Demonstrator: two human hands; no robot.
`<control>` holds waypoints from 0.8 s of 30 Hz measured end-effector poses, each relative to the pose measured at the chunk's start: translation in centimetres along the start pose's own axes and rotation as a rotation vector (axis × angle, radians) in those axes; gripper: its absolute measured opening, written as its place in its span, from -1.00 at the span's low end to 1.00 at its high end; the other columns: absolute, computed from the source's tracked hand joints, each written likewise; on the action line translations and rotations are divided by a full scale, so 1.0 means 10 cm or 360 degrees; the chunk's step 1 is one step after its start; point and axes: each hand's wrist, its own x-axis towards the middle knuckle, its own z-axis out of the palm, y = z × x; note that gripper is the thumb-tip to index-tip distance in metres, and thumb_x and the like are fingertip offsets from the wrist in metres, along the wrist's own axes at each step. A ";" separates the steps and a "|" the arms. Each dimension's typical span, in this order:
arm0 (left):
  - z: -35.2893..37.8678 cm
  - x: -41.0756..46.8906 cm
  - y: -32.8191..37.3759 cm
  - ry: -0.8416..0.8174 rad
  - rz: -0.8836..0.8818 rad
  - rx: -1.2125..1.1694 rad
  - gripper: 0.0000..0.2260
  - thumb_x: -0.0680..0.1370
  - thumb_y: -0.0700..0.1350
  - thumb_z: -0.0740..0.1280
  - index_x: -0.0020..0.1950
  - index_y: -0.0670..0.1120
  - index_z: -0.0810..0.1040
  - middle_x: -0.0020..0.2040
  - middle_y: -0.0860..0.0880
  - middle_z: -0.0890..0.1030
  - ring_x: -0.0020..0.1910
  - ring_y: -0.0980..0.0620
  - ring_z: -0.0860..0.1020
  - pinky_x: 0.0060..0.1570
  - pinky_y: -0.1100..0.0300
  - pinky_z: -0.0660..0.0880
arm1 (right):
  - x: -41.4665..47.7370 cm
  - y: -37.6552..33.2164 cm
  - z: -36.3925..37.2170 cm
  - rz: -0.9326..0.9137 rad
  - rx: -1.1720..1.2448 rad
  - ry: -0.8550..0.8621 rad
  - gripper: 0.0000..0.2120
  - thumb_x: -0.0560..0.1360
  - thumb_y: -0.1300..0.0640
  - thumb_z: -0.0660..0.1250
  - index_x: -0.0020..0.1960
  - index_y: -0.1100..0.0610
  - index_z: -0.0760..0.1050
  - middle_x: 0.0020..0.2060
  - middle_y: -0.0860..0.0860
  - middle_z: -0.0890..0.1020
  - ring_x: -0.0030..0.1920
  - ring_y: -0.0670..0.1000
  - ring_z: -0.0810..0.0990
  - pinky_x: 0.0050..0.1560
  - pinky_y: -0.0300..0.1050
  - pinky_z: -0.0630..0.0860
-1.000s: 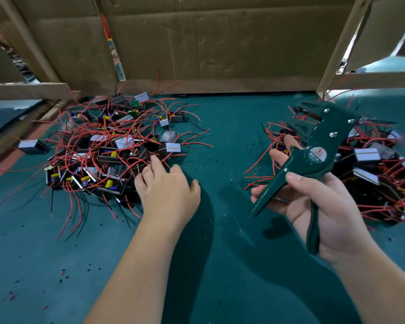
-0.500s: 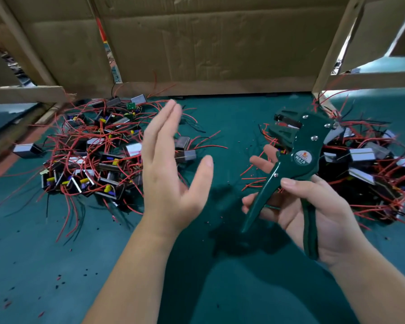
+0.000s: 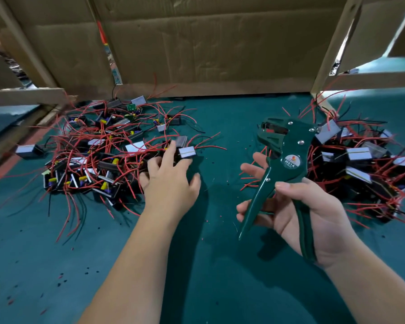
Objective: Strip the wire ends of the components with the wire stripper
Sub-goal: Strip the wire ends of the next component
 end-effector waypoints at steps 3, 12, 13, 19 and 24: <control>0.00 -0.01 0.01 0.0154 0.0023 0.0004 -0.54 0.49 0.11 0.31 0.39 0.26 0.34 0.45 0.08 0.22 0.27 -0.12 0.22 0.25 -0.09 0.13 | -0.01 0.00 0.01 0.0007 -0.0011 0.0004 -0.46 0.33 0.24 0.22 0.32 0.17 0.45 0.23 0.15 0.58 -0.29 0.29 0.65 -0.21 0.19 0.61; -0.22 -0.07 0.07 0.0786 0.0426 -0.1308 -0.46 0.48 -0.15 0.30 0.46 0.06 0.31 0.22 0.20 0.35 0.10 0.17 0.38 0.18 0.14 0.33 | 0.01 0.00 0.03 0.0057 0.0017 -0.0021 -0.48 0.32 0.23 0.23 0.29 0.14 0.49 0.22 0.15 0.59 -0.29 0.29 0.65 -0.19 0.21 0.61; -0.25 -0.08 0.09 0.0731 0.0461 -0.1505 -0.50 0.49 -0.22 0.29 0.42 0.03 0.36 0.24 0.14 0.39 0.05 0.14 0.44 0.11 0.15 0.39 | 0.01 -0.01 0.03 0.0070 0.0034 -0.0032 -0.47 0.31 0.23 0.24 0.29 0.14 0.49 0.23 0.16 0.58 -0.29 0.29 0.65 -0.19 0.22 0.61; -0.27 -0.18 0.21 0.0374 0.0614 -0.1925 -0.90 0.43 -0.30 0.24 -0.21 -0.12 0.47 0.03 -0.25 0.55 0.07 -0.09 0.54 0.09 0.11 0.42 | -0.01 -0.05 0.00 0.0118 0.0198 -0.0190 -0.23 0.12 0.09 0.57 0.31 0.17 0.50 0.31 0.19 0.51 -0.23 0.26 0.66 -0.13 0.18 0.60; -0.26 -0.29 0.35 0.0258 0.0530 -0.2069 -0.74 0.51 -0.11 0.27 -0.32 -0.15 0.30 -0.13 -0.18 0.66 -0.01 -0.06 0.63 0.04 0.14 0.49 | -0.01 -0.11 -0.01 0.0072 0.0214 -0.0210 -0.22 0.11 0.04 0.56 0.31 0.17 0.51 0.32 0.23 0.49 -0.22 0.24 0.67 -0.10 0.18 0.61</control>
